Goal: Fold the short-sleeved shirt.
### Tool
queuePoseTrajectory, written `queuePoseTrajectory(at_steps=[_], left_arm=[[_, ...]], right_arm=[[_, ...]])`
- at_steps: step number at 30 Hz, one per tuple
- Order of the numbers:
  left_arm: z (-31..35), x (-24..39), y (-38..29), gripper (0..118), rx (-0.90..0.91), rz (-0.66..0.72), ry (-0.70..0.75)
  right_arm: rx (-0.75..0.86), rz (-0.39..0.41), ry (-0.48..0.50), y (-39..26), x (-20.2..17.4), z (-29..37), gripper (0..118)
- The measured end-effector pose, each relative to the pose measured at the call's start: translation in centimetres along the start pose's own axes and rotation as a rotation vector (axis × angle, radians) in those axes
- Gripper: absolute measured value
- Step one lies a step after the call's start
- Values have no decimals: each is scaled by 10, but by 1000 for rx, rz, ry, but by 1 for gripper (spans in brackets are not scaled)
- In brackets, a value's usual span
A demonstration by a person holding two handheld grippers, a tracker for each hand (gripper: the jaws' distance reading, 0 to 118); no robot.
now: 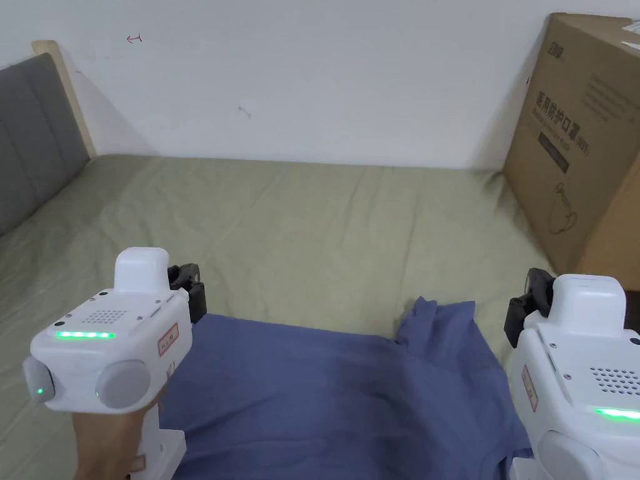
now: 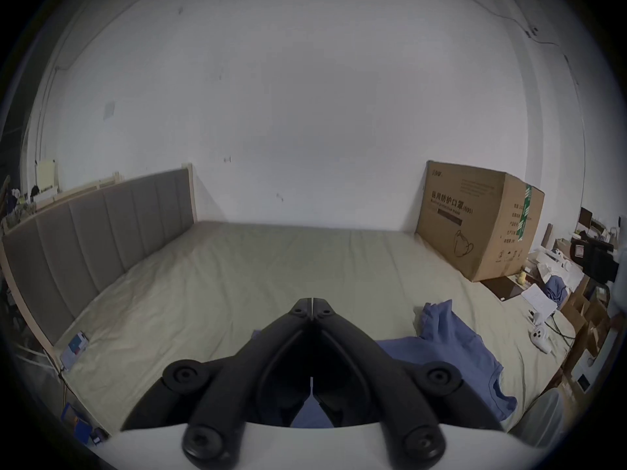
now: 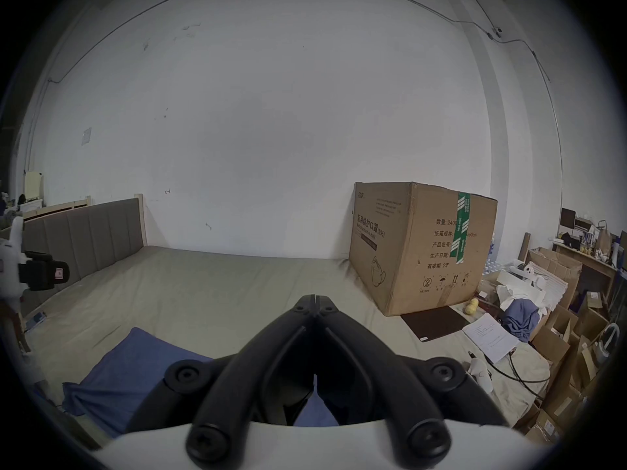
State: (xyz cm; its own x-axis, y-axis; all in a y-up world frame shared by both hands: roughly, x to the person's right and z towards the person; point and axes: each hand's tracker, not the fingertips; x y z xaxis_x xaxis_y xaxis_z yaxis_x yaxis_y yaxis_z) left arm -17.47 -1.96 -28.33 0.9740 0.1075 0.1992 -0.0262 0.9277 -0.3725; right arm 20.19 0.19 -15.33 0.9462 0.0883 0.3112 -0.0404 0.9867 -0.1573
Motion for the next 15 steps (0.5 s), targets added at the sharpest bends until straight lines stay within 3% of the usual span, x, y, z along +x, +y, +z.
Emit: queuePoseTrajectory(at_steps=[8, 12, 13, 15], left_arm=[[-133, -46, -3, 0, -279, 65, -30], [-203, -61, -15, 4, -403, 7, 40], [-217, -63, -21, 13, -429, -4, 58], [-248, -71, -29, 73, -536, -21, 72]], right_arm=[[-64, 20, 0, -15, -6, -56, 0], [-112, 22, -6, -30, -9, -91, 0], [-124, 25, -10, -34, -10, -98, 0], [-147, 26, -11, -42, -11, -112, 0]])
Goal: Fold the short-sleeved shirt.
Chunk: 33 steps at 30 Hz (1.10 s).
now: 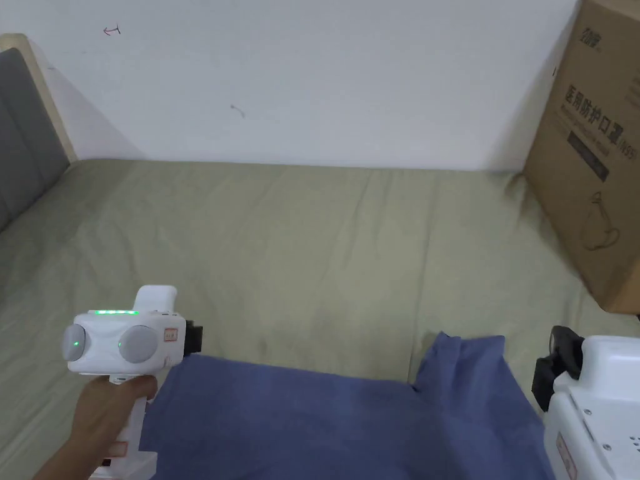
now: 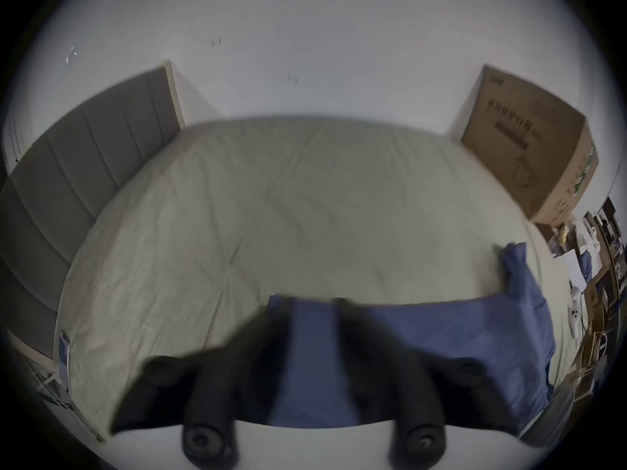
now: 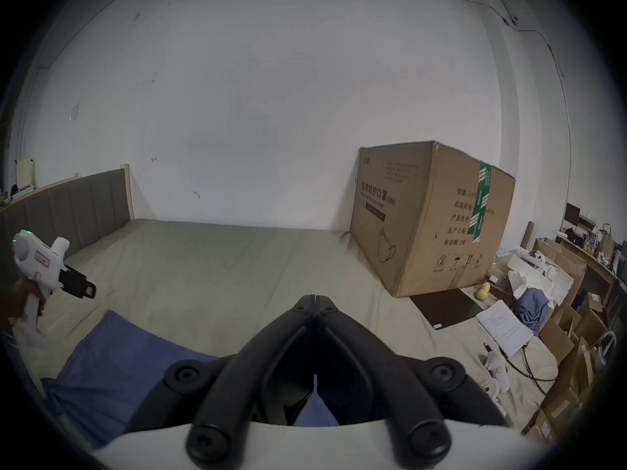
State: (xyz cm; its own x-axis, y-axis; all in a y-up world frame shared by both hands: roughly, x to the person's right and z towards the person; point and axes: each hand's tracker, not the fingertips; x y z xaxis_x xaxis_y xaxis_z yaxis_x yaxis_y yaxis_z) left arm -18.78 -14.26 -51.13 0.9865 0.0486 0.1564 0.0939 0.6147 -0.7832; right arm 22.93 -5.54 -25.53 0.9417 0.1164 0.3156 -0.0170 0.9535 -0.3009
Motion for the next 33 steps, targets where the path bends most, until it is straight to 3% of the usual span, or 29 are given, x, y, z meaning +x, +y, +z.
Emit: queuePoseTrajectory(at_steps=[1, 2, 10, 11, 13, 15, 16, 18, 21, 22, 24, 26, 27, 31, 33], left_arm=[[-18, -3, 2, 96, -60, 16, 10], [-32, -5, 1, 110, -107, 33, 26], [-104, -24, -6, 110, -205, 79, 61], [-108, -23, -7, 102, -217, 90, 70], [-110, -21, -10, 63, -210, 90, 66], [-104, -13, -12, 58, -195, 59, 64], [-103, -12, -11, 48, -198, 36, 49], [-97, -10, -9, 2, -169, 17, 41], [-77, -7, -6, 1, -128, 12, -12], [-65, -6, -5, 1, -94, 24, -47], [-39, -5, -4, 1, -26, 16, -66], [-13, -5, -3, 1, 14, 25, -108], [-4, -6, -4, 1, 18, 21, -112], [23, -5, -8, 1, 46, 18, -125], [28, -6, -10, 1, 51, 13, -121]], right_arm=[[-5, -5, 5, -4, 0, -8, 0], [-11, -10, 7, -7, 0, -14, 0], [-95, -5, -23, -36, 6, -46, 0], [-105, -4, -27, -39, 8, -47, 0], [-123, -3, -37, -44, 11, -50, 0], [-145, -4, -39, -47, 15, -53, 0], [-158, -10, -42, -48, 18, -57, 0], [-191, -40, -44, -48, 24, -67, 0], [-300, -78, -25, -52, 34, -94, 0], [-347, -94, -13, -54, 37, -107, 7], [-446, -123, 17, -62, 43, -131, 52], [-519, -134, 35, -75, 43, -157, 105], [-556, -136, 26, -83, 45, -169, 113], [-670, -88, 16, -113, 40, -207, 113], [-754, -55, 41, -127, 37, -222, 98]])
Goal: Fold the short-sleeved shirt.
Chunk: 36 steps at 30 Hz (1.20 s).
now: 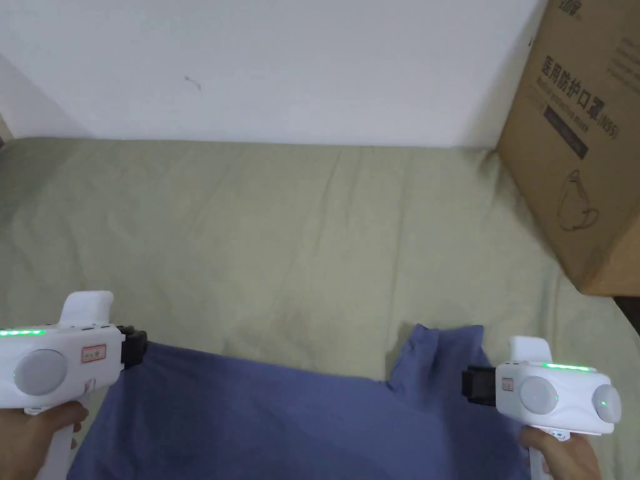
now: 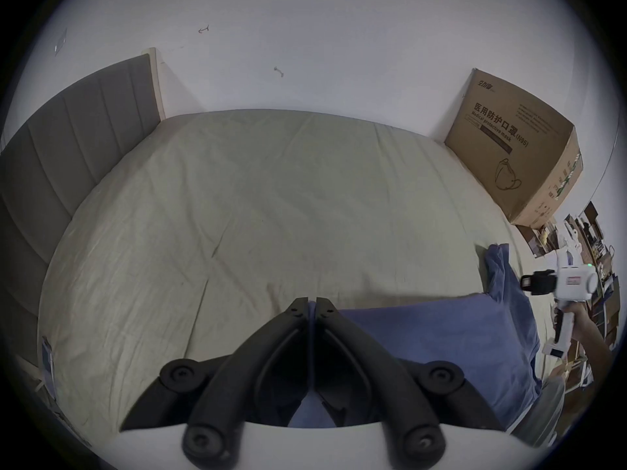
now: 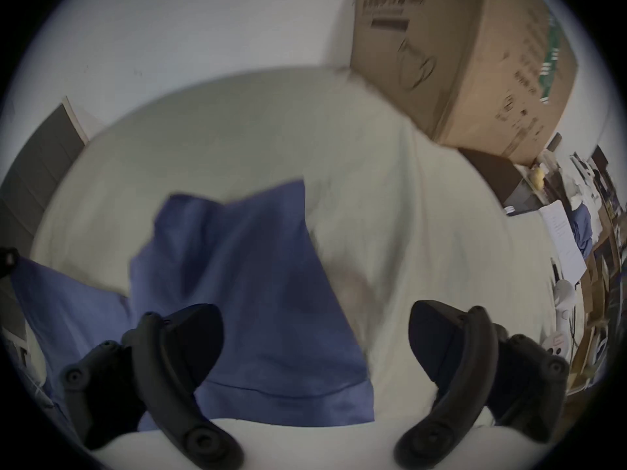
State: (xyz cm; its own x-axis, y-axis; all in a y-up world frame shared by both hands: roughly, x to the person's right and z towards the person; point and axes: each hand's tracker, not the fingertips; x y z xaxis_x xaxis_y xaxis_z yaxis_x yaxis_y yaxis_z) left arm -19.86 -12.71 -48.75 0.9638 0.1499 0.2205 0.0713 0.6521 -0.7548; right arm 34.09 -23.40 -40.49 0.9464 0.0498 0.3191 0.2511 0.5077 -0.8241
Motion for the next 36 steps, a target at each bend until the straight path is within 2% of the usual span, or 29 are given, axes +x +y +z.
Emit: queuePoseTrajectory(at_steps=[2, 3, 6, 7, 8, 9, 11, 14, 17, 20, 28, 36], left_arm=[[1, 0, -2, 1, -5, 4, 0], [1, -1, -4, 1, -6, 6, 2], [1, -3, -8, 1, -17, 18, 8], [2, -4, -10, 1, -18, 24, 10], [4, -4, -12, 1, -18, 33, 11], [5, -4, -13, 1, -18, 42, 10], [14, -2, -16, 1, -4, 57, 13], [31, -1, -16, 1, 17, 71, 10], [51, -3, -10, 1, 59, 82, 13], [79, -8, 5, 1, 129, 99, 12], [166, -14, 95, 1, 365, 84, 43], [235, 2, 185, 1, 552, 5, 106]], right_arm=[[-57, -12, 10, -5, 1, -13, 66], [-85, -9, 9, -8, 0, -17, 65], [-22, -6, 5, -12, -2, 0, 57], [-21, 1, 7, -12, -3, 4, 46], [-18, 15, 7, -13, -4, 7, 16], [-11, 24, 9, -15, -4, 12, 1], [38, 26, -2, -11, -2, 24, 1], [141, 11, 45, -6, -3, 67, 0], [259, 52, 67, 4, -1, 117, 0], [382, 59, 100, 19, 0, 172, 0], [738, 72, 111, 84, -11, 300, 0], [959, 38, 130, 160, -21, 386, 0]])
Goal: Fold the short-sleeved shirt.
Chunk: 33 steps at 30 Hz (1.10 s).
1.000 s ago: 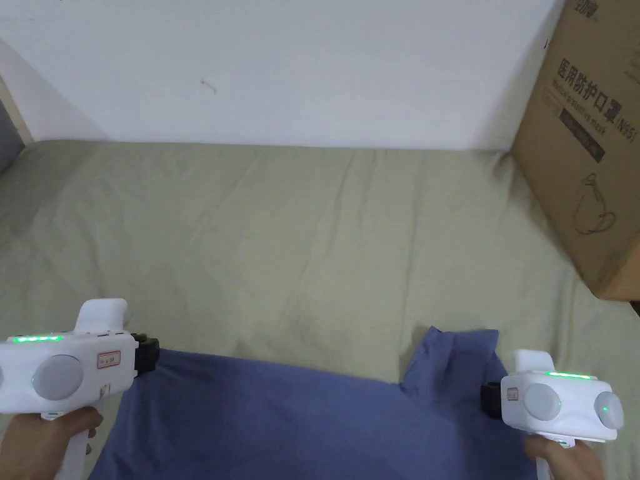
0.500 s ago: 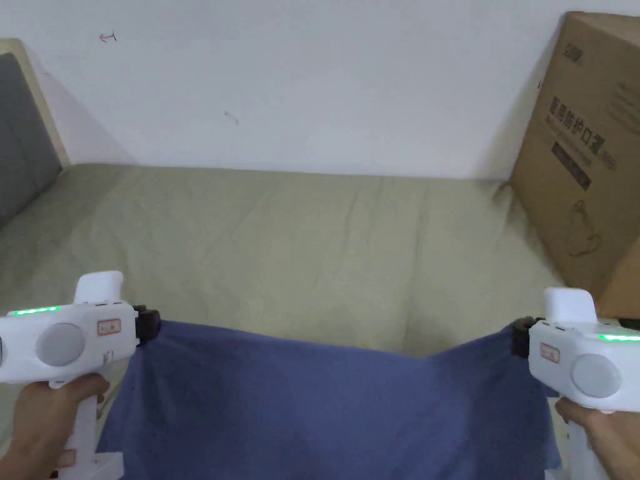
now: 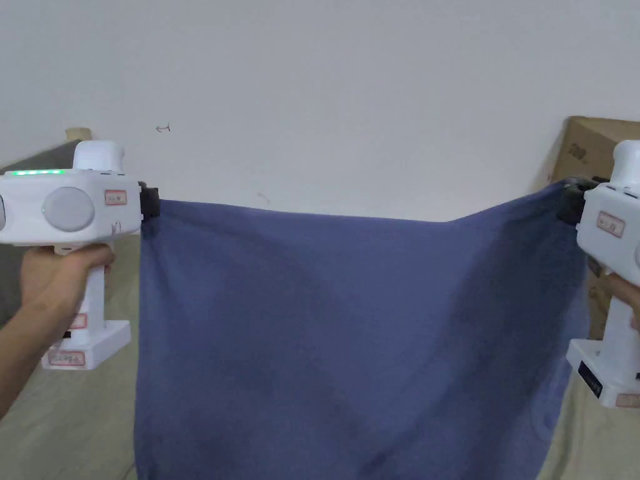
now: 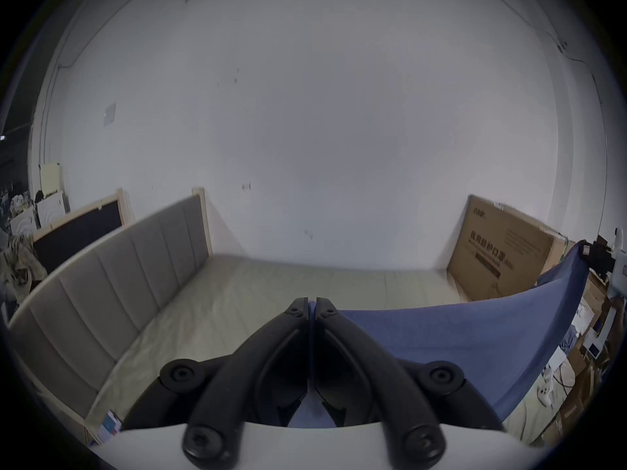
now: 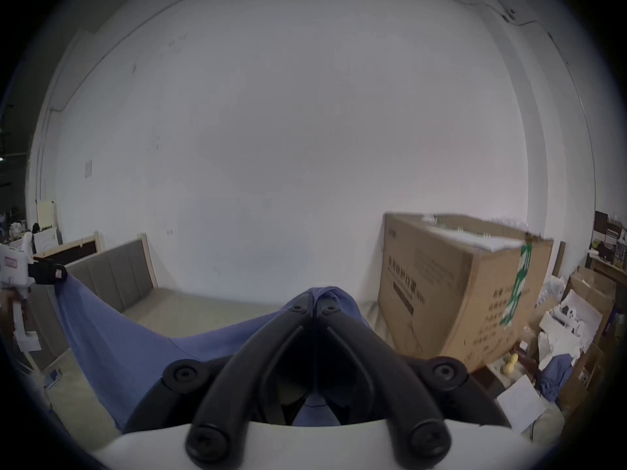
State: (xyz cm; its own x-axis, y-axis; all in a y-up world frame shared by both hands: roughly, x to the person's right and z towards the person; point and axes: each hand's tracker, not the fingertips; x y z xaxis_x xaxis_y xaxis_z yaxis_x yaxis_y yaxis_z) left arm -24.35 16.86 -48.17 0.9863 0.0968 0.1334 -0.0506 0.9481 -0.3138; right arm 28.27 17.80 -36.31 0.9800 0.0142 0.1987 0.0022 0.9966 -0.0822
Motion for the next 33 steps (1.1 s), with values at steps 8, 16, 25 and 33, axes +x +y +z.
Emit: queuePoseTrajectory(at_steps=[8, 16, 25, 33], left_arm=[[-8, 5, 69, 1, 112, 40, -5], [-63, 8, 60, 1, 93, 17, -12], [-132, 7, -38, 1, -28, 44, -28], [-125, -4, -155, 1, -205, 0, -36]], right_arm=[[118, 13, -7, 66, 3, -25, 0], [101, 35, 3, 42, 6, -62, 0], [-53, 22, 9, -63, 16, -105, 0], [-252, -22, 39, -179, 26, -89, 0]])
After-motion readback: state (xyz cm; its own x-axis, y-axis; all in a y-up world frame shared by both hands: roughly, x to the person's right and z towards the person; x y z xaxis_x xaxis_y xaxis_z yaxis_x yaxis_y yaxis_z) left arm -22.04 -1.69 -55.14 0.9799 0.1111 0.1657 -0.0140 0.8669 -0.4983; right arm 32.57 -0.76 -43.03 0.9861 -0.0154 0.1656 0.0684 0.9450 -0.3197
